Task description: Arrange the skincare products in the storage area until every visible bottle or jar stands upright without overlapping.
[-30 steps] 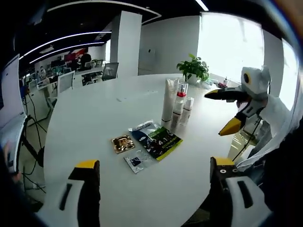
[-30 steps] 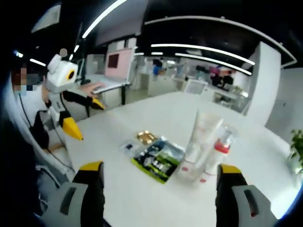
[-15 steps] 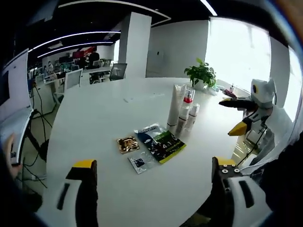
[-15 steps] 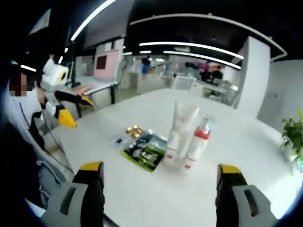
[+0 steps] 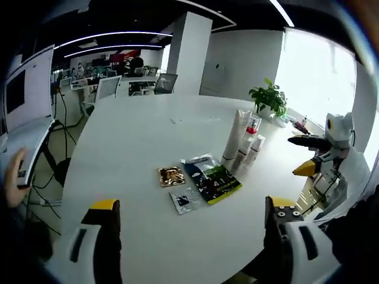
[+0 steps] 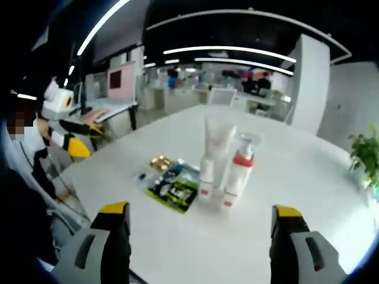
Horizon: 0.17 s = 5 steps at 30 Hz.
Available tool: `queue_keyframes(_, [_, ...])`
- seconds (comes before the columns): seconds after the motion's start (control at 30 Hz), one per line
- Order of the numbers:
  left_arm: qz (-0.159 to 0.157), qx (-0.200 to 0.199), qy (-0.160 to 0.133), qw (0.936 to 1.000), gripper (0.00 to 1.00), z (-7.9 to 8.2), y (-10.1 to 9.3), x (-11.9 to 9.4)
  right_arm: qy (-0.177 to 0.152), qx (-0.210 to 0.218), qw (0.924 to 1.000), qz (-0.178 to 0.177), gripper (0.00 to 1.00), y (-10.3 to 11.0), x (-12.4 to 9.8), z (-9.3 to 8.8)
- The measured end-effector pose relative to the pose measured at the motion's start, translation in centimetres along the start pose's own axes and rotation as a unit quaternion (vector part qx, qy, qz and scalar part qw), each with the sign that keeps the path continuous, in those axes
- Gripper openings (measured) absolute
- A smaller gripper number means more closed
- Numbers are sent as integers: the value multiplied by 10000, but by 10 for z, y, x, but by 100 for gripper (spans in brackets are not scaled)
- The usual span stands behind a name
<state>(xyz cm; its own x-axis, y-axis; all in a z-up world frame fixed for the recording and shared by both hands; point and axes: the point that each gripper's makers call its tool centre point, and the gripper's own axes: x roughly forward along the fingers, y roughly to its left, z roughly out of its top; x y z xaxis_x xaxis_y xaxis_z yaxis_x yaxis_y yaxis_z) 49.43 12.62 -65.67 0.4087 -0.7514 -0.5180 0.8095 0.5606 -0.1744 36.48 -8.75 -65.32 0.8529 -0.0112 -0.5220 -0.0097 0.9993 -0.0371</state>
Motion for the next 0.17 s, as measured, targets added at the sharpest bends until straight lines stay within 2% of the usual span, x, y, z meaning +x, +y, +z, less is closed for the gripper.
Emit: queue_keyframes(0.17, [-19,-31,-24,10000,99,3,-1,3,12,-43,10000,71,100,1,5,3])
